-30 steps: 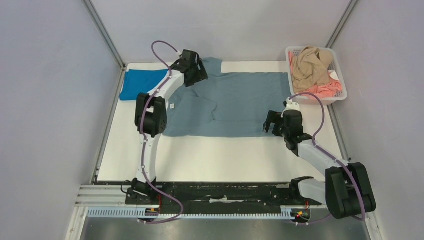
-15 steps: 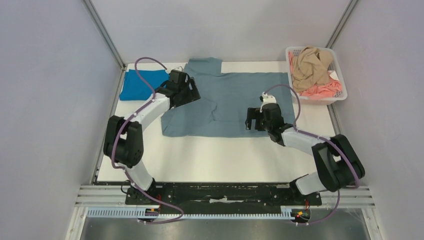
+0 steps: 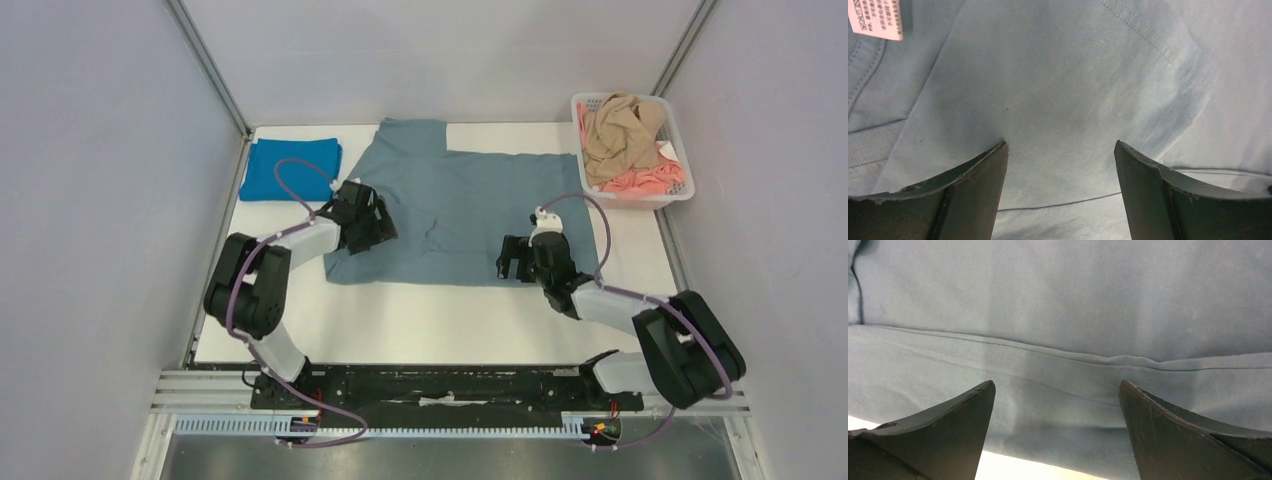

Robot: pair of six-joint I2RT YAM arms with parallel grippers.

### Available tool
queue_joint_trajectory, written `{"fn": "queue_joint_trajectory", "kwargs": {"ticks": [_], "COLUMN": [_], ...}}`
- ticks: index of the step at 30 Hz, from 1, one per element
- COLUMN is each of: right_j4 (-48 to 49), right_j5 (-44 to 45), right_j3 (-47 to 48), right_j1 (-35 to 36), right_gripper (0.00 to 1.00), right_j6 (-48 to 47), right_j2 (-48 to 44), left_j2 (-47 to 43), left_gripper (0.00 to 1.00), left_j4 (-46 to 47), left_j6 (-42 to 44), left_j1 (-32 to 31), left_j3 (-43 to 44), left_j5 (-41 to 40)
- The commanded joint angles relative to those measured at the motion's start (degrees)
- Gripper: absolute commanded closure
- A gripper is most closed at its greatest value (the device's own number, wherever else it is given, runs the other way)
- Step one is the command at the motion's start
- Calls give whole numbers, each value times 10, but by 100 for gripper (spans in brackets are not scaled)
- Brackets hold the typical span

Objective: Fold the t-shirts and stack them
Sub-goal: Fold the flattened tshirt in 1/3 of the way, then grab the side of the flattened tshirt furthest away from the robot with both arms

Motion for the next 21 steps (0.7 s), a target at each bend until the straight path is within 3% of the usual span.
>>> {"fn": "queue_joint_trajectory", "kwargs": {"ticks": [1, 10, 15, 21], "right_j4": [-97, -252, -352, -419], "right_j5": [4, -43, -74, -73], "right_j3": [-79, -204, -238, -209], "right_j1": [13, 51, 53, 53], "right_gripper": [2, 2, 2, 2], "right_j6": [58, 120, 146, 146], "right_j2": [-77, -325, -462, -554], "left_j2": [-61, -316, -431, -524], "left_gripper": [15, 15, 14, 14], "left_j4": [-37, -65, -106, -199], "left_j6": [-65, -124, -142, -195], "left_j1": [-2, -62, -85, -140], "left_j3": [-125, -336, -363, -358], "left_j5": [13, 13, 39, -20]}}
